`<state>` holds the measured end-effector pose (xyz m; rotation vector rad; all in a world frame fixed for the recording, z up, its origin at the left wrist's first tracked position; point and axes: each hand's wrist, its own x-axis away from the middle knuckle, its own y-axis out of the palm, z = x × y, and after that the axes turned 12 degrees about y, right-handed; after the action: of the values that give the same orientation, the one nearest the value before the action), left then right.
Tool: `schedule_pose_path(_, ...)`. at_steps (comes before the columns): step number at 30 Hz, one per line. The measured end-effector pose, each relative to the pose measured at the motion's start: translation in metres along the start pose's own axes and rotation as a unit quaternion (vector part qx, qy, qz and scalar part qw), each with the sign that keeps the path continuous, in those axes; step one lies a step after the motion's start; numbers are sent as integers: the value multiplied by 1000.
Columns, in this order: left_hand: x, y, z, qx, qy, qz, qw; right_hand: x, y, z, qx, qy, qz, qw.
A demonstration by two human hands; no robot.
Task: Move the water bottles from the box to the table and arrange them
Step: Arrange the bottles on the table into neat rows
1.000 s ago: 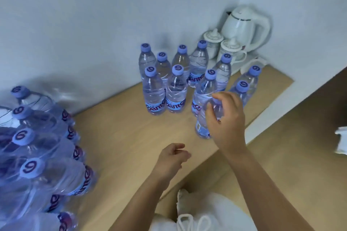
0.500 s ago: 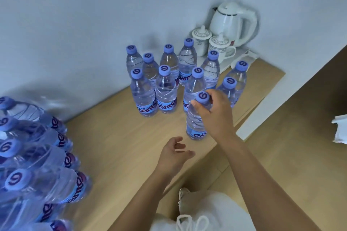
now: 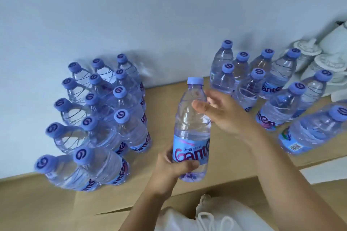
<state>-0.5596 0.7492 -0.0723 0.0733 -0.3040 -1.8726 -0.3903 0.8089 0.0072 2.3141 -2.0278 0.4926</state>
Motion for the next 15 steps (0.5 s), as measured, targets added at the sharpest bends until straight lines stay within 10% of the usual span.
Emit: schedule_pose_path(15, 58, -64, -8, 7, 16, 110, 994, -18, 93, 11, -68, -10, -90, 994)
